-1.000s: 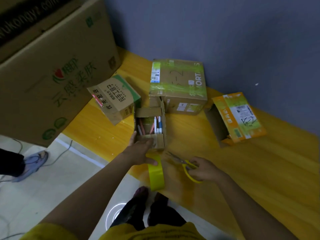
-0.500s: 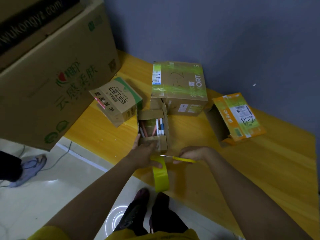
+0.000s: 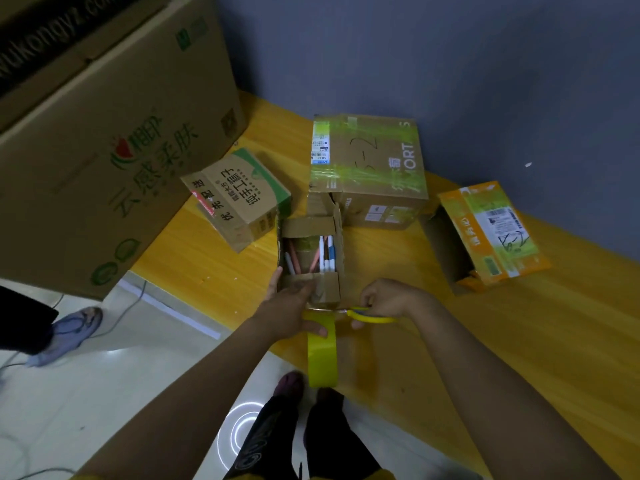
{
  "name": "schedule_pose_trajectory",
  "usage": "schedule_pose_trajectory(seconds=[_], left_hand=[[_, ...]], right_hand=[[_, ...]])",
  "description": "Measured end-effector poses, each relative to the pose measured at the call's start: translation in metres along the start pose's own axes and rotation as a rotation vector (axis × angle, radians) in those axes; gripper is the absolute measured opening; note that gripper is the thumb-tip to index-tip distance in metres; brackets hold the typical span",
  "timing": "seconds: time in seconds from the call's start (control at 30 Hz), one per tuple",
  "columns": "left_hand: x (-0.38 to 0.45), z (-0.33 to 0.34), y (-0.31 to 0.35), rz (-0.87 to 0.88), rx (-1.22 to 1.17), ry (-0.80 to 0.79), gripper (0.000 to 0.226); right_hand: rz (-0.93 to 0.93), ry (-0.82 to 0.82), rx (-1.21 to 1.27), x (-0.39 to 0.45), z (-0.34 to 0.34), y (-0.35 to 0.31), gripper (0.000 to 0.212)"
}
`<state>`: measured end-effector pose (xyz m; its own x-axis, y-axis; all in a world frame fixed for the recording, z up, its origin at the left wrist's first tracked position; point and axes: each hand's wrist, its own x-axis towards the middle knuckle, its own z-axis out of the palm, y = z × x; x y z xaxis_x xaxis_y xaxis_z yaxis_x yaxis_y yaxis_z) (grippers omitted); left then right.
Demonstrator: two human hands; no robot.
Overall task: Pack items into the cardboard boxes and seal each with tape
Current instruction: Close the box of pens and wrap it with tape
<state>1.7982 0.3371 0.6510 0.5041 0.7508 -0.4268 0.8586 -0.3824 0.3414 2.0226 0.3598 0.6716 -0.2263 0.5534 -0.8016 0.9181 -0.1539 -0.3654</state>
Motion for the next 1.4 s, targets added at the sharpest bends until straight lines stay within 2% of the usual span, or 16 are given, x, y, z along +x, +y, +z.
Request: schedule_pose_trajectory(seconds=[0.13, 0.23, 0.37, 0.43, 0.63, 0.7, 0.77, 0.8, 0.87, 0.93, 1.0, 1.07, 1.13, 1.17, 1.23, 1.4], left_hand=[[0.001, -0.001, 0.0, 0.007, 0.021, -0.033, 0.098], [0.003, 0.0, 0.003, -0.006, 0.034, -0.041, 0.095], [0.006, -0.003, 0.006, -0.01, 0.02, -0.031, 0.089], [0.005, -0.004, 0.006, -0.011, 0.016, -0.037, 0.088], [0.003, -0.007, 0.008, -0.018, 0.051, -0.05, 0.086], [0.003, -0.004, 0.006, -0.017, 0.069, -0.048, 0.103], [0.004, 0.0, 0.003, -0.002, 0.096, -0.018, 0.134], [0.004, 0.001, 0.001, -0.001, 0.113, -0.007, 0.14], [0.004, 0.0, 0.0, -0.003, 0.158, -0.029, 0.14], [0.0, -0.001, 0.002, 0.022, 0.22, -0.081, 0.14], [-0.002, -0.003, 0.006, 0.018, 0.201, -0.111, 0.121], [-0.001, -0.006, 0.014, -0.032, 0.056, -0.062, 0.075], [0.004, -0.007, 0.023, -0.033, 0.038, 0.005, 0.046], [0.007, -0.006, 0.027, -0.014, 0.095, 0.024, 0.04], [0.013, -0.002, 0.037, 0.015, 0.226, 0.02, 0.043], [0.029, 0.006, 0.055, 0.009, 0.471, 0.01, 0.037]], right_hand=[[0.107, -0.094, -0.089, -0.022, -0.012, 0.016, 0.049], [0.176, -0.05, -0.075, -0.038, -0.012, 0.041, 0.055], [0.276, 0.213, -0.084, -0.039, 0.018, 0.065, 0.034], [0.3, 0.36, -0.127, -0.027, 0.041, 0.065, 0.032], [0.257, 0.67, 0.231, -0.01, 0.083, 0.028, 0.029], [0.16, 0.58, 0.488, -0.018, 0.087, 0.005, 0.041], [0.065, 0.301, 0.7, -0.029, 0.092, -0.02, 0.044], [0.027, 0.2, 0.788, -0.031, 0.097, -0.027, 0.041], [0.001, 0.149, 0.965, -0.033, 0.106, -0.033, 0.036], [0.004, 0.216, 0.996, -0.034, 0.109, -0.033, 0.041], [-0.015, 0.292, 0.924, -0.037, 0.109, -0.029, 0.031], [-0.025, 0.382, 0.819, -0.045, 0.107, -0.025, 0.025], [-0.001, 0.496, 0.678, -0.053, 0.109, -0.015, 0.03], [0.015, 0.543, 0.606, -0.057, 0.109, -0.01, 0.032], [0.056, 0.596, 0.544, -0.065, 0.108, -0.003, 0.028], [0.121, 0.598, 0.618, -0.07, 0.108, 0.008, 0.041]])
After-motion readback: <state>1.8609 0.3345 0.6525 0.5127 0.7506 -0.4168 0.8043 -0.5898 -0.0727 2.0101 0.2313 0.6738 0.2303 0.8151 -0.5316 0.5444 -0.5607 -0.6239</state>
